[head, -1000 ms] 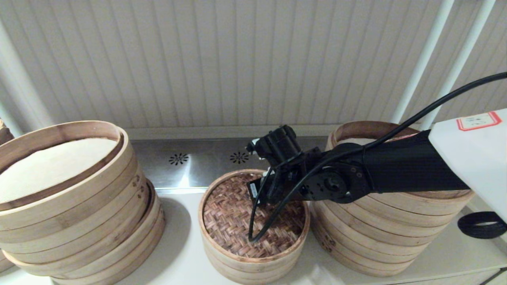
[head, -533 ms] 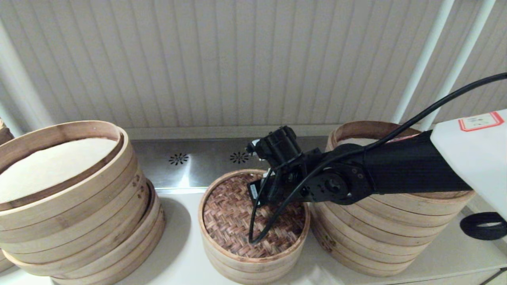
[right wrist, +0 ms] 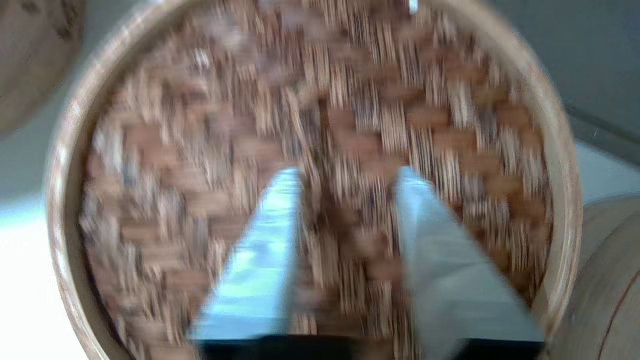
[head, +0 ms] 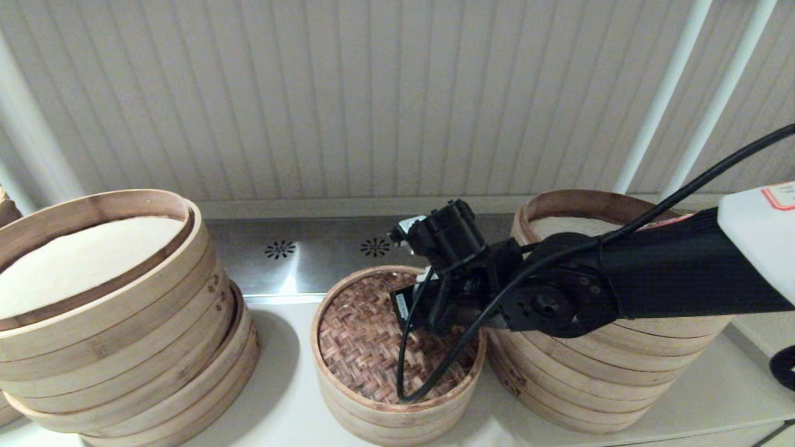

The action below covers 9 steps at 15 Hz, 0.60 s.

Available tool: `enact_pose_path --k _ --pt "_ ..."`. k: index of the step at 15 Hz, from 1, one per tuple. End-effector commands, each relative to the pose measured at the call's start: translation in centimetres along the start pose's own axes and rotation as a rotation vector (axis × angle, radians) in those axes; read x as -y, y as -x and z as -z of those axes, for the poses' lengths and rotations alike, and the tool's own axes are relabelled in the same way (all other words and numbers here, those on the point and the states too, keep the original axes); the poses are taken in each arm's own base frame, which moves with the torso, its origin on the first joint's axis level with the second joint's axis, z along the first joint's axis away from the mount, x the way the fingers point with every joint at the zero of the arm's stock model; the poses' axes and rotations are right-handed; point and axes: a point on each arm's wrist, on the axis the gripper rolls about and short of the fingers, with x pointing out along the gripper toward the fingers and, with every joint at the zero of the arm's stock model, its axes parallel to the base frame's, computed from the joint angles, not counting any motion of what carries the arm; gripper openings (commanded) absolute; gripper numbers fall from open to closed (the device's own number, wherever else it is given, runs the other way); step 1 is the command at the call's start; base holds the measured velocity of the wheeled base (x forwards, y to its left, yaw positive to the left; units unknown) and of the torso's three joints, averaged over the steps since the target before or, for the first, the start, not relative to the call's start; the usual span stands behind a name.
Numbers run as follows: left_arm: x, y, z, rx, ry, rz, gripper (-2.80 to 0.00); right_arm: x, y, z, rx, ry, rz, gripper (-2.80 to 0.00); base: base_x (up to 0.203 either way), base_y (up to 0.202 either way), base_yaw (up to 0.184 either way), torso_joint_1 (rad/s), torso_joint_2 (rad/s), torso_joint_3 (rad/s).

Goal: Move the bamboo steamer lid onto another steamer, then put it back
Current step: Pick up the steamer

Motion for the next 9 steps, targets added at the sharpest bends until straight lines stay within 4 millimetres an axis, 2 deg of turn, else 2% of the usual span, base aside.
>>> enact_pose_path --k 1,9 --pt "0.0 0.0 0.0 -0.001 0.001 0.0 -2.8 -0.1 0.3 0.7 -0.013 0.005 -0.007 0.0 0.0 0.0 0.0 0.0 0.0 0.0" --pt "0.0 0.0 0.0 -0.001 0.0 0.0 -2.8 -0.3 -0.6 2.0 -0.02 0.02 -0.029 0.0 0.0 0.0 0.0 0.0 0.0 0.0"
